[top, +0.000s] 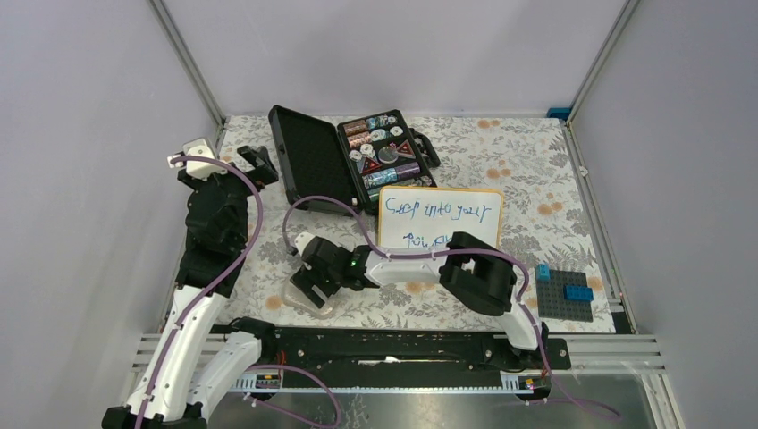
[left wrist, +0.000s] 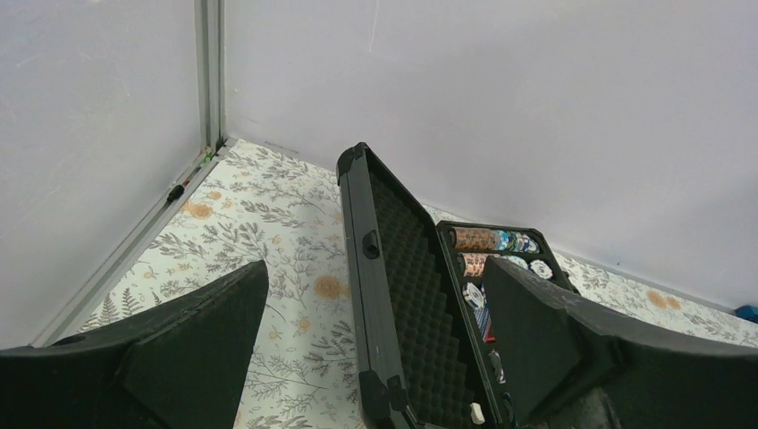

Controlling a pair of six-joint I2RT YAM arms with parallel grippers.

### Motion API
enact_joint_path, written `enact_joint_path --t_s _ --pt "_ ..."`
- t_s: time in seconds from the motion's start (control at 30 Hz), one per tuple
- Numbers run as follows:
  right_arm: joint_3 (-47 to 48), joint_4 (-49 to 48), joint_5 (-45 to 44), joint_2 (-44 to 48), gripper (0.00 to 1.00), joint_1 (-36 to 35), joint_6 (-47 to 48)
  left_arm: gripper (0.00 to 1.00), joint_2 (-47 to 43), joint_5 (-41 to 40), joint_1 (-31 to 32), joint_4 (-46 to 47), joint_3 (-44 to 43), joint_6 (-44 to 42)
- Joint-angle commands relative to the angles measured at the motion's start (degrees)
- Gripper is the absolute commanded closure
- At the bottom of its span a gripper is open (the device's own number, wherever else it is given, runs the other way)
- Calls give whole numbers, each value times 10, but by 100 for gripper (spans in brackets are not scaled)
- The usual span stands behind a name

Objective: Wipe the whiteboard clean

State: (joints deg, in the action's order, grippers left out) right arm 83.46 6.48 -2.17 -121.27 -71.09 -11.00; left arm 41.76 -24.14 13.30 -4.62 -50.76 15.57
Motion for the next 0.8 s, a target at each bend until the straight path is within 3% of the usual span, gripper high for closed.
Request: enact_joint_path --t_s 0.0,0.13,0.37,0.47,0.57,0.77 --pt "-2 6 -27 -31 15 -14 -5 1 4 8 0 16 -9 9" --pt "-2 32 -93 -46 31 -26 7 1 8 12 0 15 -10 10" --pt "-42 15 -167 -10 77 -35 12 1 10 18 0 15 -10 13" --pt "-71 -21 -170 25 92 -35 12 1 12 20 0 15 -10 13" --pt "-94 -54 -175 65 100 -35 11 1 12 19 0 15 -10 13" --pt "-139 -111 -196 134 100 -35 8 1 11 19 0 15 -10 13"
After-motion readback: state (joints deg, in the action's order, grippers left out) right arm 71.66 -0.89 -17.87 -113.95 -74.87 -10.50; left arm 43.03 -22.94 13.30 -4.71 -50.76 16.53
